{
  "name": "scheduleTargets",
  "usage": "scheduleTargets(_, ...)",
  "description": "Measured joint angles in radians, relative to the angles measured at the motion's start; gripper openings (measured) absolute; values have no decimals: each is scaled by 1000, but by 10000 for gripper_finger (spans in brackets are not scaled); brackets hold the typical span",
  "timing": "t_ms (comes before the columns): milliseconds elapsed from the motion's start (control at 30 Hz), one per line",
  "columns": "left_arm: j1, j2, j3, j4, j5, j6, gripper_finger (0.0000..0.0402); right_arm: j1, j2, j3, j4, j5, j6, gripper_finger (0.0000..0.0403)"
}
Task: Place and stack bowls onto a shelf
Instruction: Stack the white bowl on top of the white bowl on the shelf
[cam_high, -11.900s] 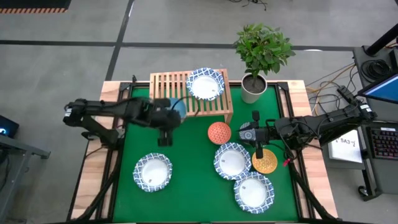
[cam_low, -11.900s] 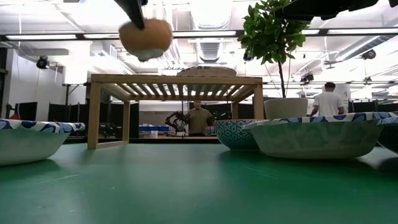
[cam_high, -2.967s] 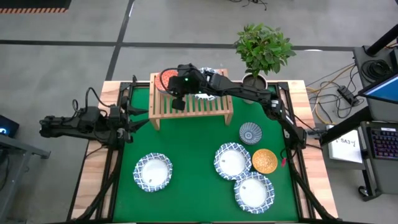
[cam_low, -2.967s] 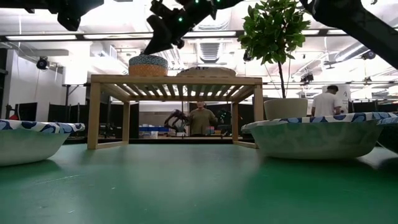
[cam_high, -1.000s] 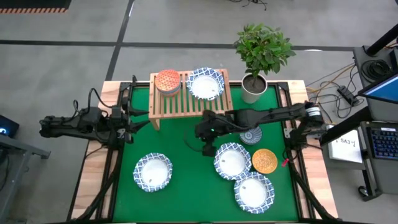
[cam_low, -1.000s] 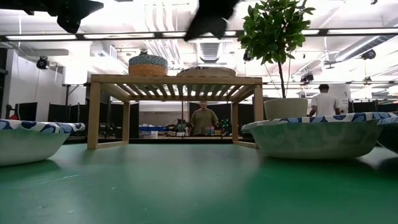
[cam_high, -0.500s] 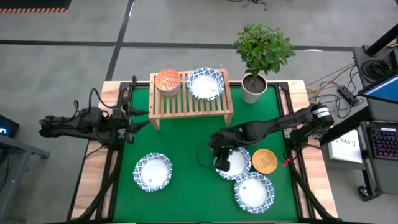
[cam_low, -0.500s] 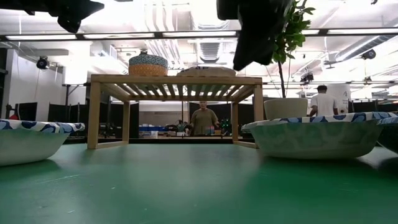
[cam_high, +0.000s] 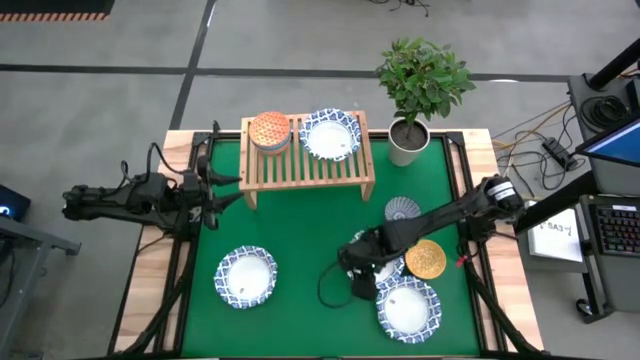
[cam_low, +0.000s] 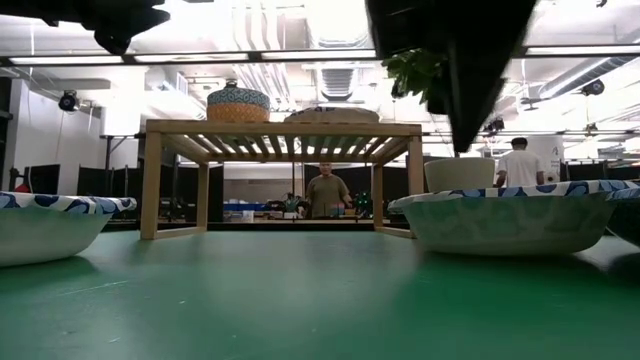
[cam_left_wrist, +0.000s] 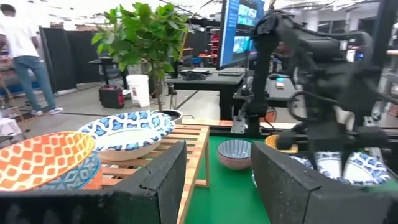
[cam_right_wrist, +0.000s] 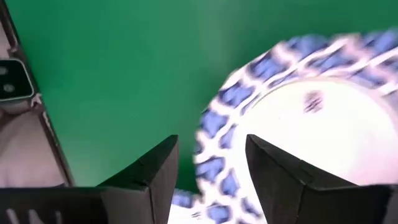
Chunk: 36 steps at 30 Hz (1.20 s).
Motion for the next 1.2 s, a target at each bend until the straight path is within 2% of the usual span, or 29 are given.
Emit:
scheduleTargets(233,0,0,0,0,-15,0,164,53,59,-1,-6,43,87,168)
scheduleTargets(600,0,-2,0,1,-15,-1,164,64,150,-2,-11,44,70,158)
scheduleTargets(733,0,-2,0,1,-15,-1,164,65,149,-2,-9,42,64,129)
scheduleTargets(933,0,-2,0,2,-15,-1,164,66,145,3,-11,43,49,63)
scheduleTargets(1067,0,-2,0,2,-15,-1,164,69,140,56,-20,36,8,28)
scheduleTargets(1200,0,-2,0,7,-15,-1,164,65,136,133,-23,59,-33,11)
